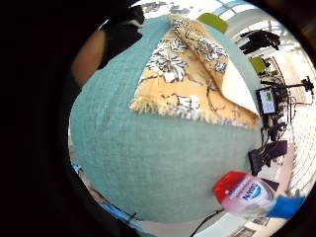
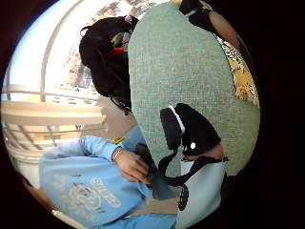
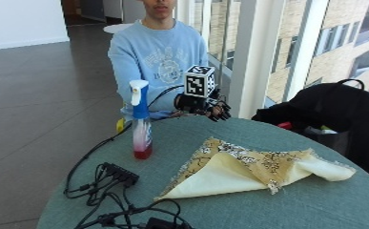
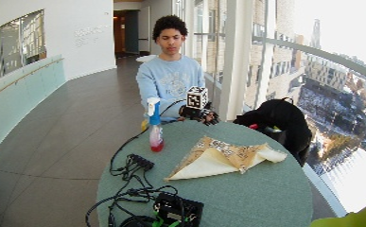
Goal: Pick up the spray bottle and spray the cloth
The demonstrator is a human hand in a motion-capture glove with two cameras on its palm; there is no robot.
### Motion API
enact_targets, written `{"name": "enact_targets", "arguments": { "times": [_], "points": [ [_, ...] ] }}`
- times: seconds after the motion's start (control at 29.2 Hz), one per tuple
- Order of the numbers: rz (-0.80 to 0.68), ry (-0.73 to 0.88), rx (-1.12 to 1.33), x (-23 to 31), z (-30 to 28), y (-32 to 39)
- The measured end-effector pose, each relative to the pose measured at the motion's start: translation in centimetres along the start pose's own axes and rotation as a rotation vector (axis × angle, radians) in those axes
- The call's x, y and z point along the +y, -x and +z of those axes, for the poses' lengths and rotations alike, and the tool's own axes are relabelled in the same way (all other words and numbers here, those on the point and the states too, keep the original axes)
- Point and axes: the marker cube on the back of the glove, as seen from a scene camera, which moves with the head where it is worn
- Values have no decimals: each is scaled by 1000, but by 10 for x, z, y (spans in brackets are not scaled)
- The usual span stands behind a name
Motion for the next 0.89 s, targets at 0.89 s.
{"name": "enact_targets", "arguments": {
  "times": [0.89],
  "points": [
    [431, -495, -279, 226, -60, -80]
  ]
}}
